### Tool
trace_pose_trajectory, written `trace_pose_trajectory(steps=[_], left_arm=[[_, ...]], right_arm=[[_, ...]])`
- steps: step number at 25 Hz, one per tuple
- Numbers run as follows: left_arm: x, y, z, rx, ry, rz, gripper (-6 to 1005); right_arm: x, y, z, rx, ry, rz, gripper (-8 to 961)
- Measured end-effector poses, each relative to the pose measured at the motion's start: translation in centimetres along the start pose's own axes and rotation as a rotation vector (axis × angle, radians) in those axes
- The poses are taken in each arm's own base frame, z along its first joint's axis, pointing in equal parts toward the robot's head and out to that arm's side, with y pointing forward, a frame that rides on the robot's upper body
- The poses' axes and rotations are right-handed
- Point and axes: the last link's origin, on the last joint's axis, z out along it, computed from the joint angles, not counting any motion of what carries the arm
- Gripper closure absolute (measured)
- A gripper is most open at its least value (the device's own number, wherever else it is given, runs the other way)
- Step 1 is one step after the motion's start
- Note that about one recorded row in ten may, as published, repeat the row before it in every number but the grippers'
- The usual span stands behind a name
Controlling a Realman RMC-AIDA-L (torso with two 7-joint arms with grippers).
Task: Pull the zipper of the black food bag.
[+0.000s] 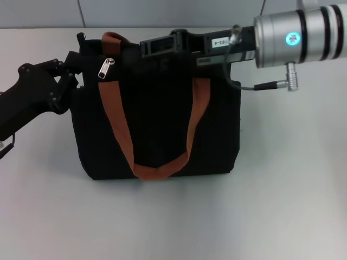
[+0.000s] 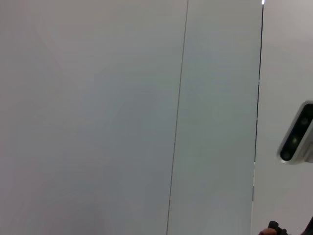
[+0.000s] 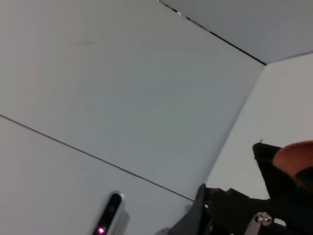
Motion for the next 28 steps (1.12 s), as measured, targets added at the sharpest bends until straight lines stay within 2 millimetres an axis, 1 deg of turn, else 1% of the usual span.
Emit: trace_pose_trajectory(steps=[2,14,16,28], left_arm=[[0.0,0.0,0.0,0.000,0.000,0.000,975],[-0.1,0.2,0.1,-0.007,0.006,-0.012,973],[-0.1,0.2,0.1,-0.008,0.007,-0.011,973],[0.1,0.3,0.4,-0.020,0.011,-0.011,971]], right_arm=[[0.0,-0.1,0.9,0.022,0.016,0.005,499],[-0.5,-0.6,2.4,0.080,0.005,0.023,512],[-0.5,-0.6,3.1,0.093,0.018,0.019,514],[-0.8,-0.4,4.0,0.108,0.030,0.005,527]])
